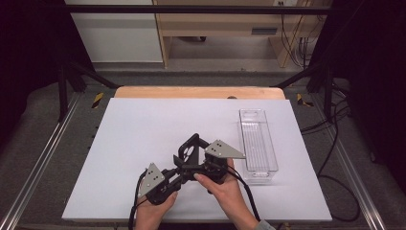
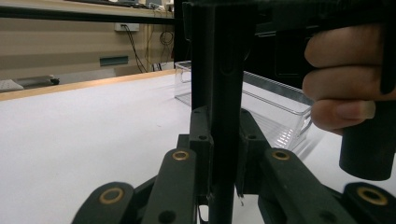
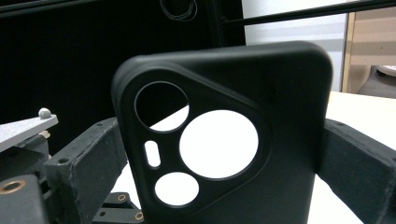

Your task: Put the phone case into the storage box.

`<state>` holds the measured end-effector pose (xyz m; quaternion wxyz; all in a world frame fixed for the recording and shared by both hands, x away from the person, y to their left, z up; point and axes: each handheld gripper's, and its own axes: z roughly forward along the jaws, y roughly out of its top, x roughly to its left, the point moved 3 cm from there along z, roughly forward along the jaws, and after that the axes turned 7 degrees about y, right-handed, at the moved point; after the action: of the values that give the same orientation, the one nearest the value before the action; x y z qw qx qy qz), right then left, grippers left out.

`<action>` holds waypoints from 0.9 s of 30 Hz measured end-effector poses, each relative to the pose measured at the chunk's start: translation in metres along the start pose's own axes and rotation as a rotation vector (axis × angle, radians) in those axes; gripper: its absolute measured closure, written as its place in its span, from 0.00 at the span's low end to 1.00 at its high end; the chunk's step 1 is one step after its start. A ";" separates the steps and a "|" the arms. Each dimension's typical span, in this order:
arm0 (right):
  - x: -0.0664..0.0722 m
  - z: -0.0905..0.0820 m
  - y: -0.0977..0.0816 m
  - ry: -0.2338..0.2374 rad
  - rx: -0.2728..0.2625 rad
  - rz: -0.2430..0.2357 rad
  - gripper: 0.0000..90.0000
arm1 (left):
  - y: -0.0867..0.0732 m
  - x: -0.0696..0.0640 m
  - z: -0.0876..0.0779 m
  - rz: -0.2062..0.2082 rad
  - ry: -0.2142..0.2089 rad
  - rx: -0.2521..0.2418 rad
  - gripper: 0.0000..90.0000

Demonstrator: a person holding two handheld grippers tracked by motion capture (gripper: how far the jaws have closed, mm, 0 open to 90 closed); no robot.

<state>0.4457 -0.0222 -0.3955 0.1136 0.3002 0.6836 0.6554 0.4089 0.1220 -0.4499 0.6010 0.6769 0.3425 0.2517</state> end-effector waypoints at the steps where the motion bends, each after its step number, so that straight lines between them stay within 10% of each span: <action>1: 0.000 0.000 0.000 0.000 0.002 -0.001 0.06 | 0.000 0.000 0.000 0.001 0.000 0.002 0.89; 27: -0.001 0.001 -0.002 -0.018 -0.008 0.006 0.12 | -0.001 0.000 0.000 -0.012 -0.007 0.003 0.89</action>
<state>0.4468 -0.0219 -0.3981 0.1187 0.3078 0.6790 0.6559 0.4088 0.1219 -0.4505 0.6028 0.6766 0.3446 0.2453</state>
